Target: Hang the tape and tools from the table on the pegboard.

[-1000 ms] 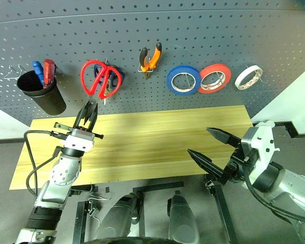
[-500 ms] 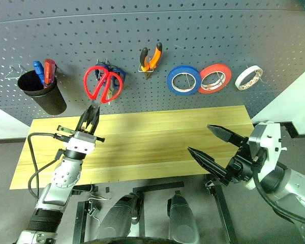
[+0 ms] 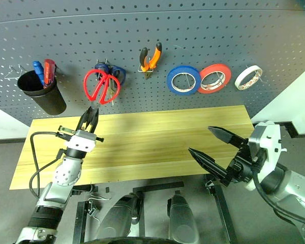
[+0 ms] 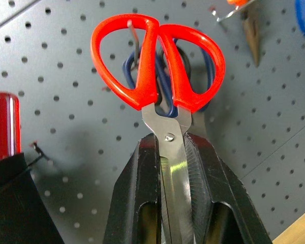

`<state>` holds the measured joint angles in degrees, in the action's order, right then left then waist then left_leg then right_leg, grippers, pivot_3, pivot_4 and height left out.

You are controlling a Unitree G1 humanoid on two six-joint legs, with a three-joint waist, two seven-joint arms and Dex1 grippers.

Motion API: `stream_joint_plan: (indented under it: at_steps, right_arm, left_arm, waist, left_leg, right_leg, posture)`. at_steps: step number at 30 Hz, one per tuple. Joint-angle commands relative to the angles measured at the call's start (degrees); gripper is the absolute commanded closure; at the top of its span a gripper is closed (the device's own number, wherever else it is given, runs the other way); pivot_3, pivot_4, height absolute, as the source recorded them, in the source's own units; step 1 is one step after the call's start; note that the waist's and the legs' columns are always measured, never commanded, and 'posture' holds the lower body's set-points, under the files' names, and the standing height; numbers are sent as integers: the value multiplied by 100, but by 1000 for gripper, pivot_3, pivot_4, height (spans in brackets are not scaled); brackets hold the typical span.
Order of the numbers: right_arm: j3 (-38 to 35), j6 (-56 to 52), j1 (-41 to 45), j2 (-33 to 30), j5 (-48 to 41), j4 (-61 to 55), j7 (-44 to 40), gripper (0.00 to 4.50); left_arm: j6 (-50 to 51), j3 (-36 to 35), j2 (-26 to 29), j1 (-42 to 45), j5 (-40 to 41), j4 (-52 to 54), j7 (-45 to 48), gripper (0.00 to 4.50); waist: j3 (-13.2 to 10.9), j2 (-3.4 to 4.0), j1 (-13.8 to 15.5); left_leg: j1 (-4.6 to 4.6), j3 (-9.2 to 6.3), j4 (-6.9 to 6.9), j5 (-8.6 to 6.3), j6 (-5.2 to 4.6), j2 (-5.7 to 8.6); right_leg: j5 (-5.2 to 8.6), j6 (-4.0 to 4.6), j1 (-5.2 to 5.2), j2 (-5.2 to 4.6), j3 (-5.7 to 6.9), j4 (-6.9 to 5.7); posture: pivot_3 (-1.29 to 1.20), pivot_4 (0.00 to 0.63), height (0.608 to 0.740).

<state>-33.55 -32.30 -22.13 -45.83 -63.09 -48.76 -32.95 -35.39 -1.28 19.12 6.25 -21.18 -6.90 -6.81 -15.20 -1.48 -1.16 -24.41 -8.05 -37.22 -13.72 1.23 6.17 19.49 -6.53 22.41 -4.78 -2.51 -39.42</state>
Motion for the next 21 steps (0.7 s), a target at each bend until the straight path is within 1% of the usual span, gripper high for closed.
stream_joint_plan:
  at_steps: [1,8,14,15,16,21]
  right_arm:
    - [-207,73,-56,-21,2,-195,11,0]
    - [-253,72,-62,-52,-15,-193,20,0]
    - [-305,67,-60,-72,-33,-195,23,0]
    - [-309,68,-60,-71,-33,-195,24,0]
    - [-308,69,-60,-70,-31,-194,24,0]
    - [-290,71,-59,-63,-15,-186,30,0]
  left_arm:
    - [-103,-55,31,137,-80,-106,-165,4145]
    - [-107,63,-16,477,-225,-583,-357,4145]
    - [136,151,-42,509,-268,-650,-301,4145]
    - [195,162,-33,498,-278,-629,-281,3422]
    - [248,171,-21,491,-297,-606,-279,3192]
    - [381,178,3,473,-410,-551,-372,1496]
  waist:
    - [0,0,-1]
    - [1,-1,-8]
    - [2,-1,-14]
    - [4,0,-15]
    - [4,0,-17]
    - [5,-1,-15]
  left_leg:
    - [0,0,0,0,0,0]
    - [0,1,-3,0,0,0]
    - [1,2,-3,0,0,0]
    - [1,2,-3,0,0,0]
    - [1,2,-3,0,0,0]
    - [1,2,-3,0,0,0]
  right_leg:
    - [0,0,0,0,0,0]
    - [0,0,0,0,0,-4]
    - [0,0,1,0,-1,-6]
    - [0,0,1,0,-1,-6]
    - [0,0,1,0,-1,-6]
    - [0,0,1,0,-1,-7]
  posture:
    - [-114,237,719]
    - [-121,236,719]
    - [-123,235,719]
    - [-123,235,719]
    - [-122,235,719]
    - [-121,236,719]
